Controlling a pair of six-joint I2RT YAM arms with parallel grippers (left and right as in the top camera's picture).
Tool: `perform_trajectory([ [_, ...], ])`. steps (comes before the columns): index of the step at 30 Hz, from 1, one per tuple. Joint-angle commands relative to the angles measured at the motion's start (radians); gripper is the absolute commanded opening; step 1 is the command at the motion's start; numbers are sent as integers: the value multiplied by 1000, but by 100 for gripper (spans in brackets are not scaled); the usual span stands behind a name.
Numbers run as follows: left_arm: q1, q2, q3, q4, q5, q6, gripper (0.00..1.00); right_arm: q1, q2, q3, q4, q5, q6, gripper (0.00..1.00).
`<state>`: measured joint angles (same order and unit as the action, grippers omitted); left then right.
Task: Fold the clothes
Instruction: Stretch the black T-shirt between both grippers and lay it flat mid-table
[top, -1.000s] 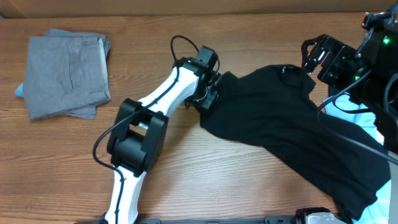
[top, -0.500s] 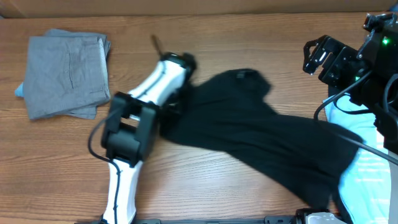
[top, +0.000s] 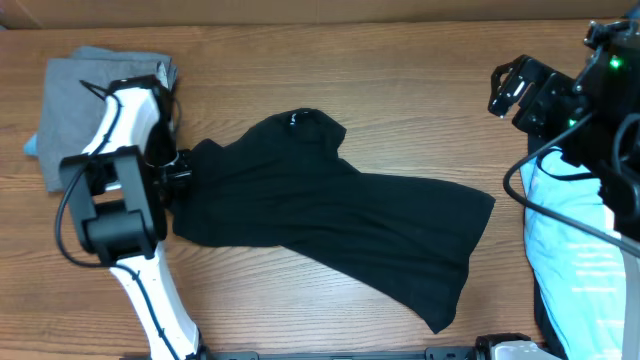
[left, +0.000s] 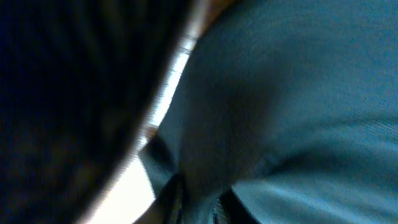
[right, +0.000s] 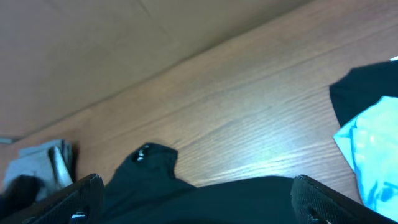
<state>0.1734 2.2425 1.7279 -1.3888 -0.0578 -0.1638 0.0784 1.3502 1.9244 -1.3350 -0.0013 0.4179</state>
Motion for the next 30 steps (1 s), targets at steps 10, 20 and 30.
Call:
perform_trajectory([
  [10,-146,-320,-2,286,499,340,100,-7,60,13,-6,0,2,100],
  [20,-351,-164,-2,596,488,340,100,-7,57,13,-19,0,2,100],
  [30,-385,10,-2,764,397,335,74,-7,58,13,-74,0,3,100],
])
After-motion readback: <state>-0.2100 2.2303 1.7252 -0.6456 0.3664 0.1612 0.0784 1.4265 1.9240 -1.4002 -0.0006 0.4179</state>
